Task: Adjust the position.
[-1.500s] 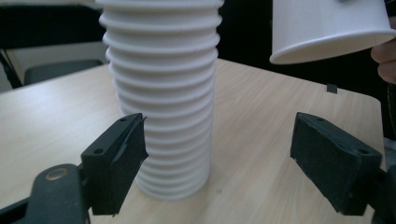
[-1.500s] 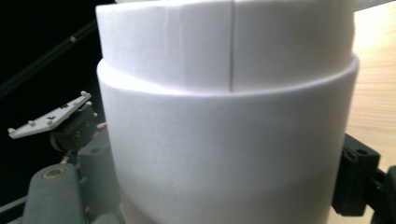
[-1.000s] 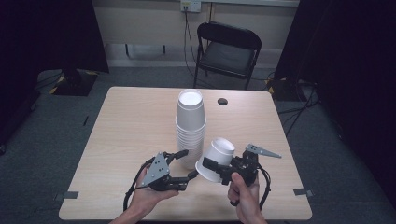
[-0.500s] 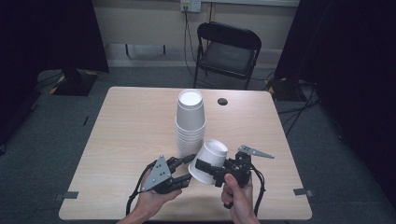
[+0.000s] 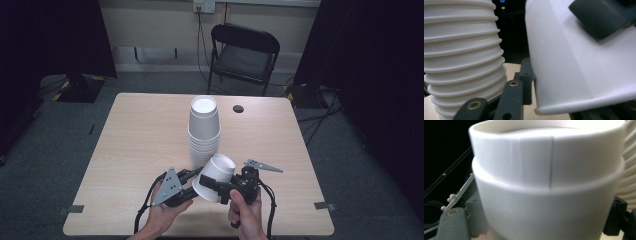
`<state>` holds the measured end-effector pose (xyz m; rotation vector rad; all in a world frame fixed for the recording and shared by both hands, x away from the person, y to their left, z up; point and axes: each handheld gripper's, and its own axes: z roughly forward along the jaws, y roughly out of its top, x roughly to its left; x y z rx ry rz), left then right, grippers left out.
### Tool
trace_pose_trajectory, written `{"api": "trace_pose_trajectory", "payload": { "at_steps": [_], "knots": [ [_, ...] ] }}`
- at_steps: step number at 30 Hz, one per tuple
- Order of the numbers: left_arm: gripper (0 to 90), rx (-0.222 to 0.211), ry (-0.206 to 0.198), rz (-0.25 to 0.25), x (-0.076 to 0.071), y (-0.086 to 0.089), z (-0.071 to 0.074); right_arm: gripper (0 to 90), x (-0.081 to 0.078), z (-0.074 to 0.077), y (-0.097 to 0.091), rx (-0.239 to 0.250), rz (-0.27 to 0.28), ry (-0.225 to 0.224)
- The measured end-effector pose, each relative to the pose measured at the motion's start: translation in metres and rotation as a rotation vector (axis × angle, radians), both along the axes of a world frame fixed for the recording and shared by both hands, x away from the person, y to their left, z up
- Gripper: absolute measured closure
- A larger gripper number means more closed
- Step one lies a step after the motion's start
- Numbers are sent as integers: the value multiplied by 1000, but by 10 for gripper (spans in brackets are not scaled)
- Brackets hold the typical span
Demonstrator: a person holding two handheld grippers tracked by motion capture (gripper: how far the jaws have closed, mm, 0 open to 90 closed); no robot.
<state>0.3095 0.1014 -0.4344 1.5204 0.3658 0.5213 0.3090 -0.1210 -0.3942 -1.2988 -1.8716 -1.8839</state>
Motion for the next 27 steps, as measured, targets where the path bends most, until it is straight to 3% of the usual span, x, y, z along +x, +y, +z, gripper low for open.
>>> {"api": "trace_pose_trajectory", "payload": {
  "at_steps": [5,15,21,27],
  "knots": [
    [769,6,5,-7,1,2,1,163,0,-1,2,-4,2,1],
    [796,21,30,-21,2,3,0,134,1,-4,4,-34,21,-42],
    [807,38,27,-14,1,5,1,134,1,-4,1,-14,9,-56],
    [811,52,52,-15,2,7,0,135,4,1,-6,-3,-10,-99]
  ]
}}
